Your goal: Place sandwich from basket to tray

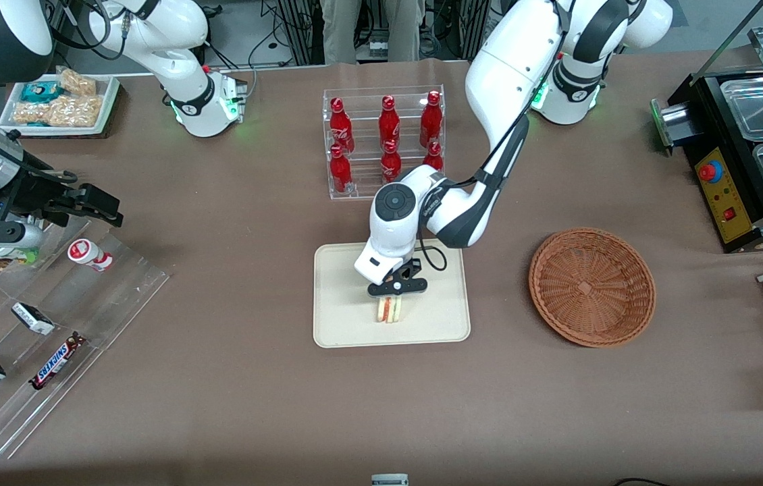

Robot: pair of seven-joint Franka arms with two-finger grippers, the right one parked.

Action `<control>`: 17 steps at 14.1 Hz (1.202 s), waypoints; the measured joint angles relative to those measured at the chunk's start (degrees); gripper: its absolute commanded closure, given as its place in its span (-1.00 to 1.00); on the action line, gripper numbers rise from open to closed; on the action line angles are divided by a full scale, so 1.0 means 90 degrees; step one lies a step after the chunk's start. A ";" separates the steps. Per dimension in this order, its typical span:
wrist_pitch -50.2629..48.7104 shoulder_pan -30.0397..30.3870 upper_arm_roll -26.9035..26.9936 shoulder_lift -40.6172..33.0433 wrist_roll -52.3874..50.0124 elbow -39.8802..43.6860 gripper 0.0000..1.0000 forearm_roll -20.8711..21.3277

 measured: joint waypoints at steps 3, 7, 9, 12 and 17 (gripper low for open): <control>-0.0099 0.0002 0.0062 -0.0109 -0.0241 0.0162 -1.00 0.0001; -0.1291 0.0032 0.0363 -0.0963 -0.0272 0.0368 -1.00 -0.0004; -0.1868 0.0180 0.0462 -0.1565 -0.0272 0.0376 -1.00 -0.0002; -0.2593 0.0426 0.0661 -0.2107 -0.0259 0.0313 -1.00 0.0010; -0.3113 0.1606 0.0793 -0.2718 0.1533 -0.0486 -1.00 0.0020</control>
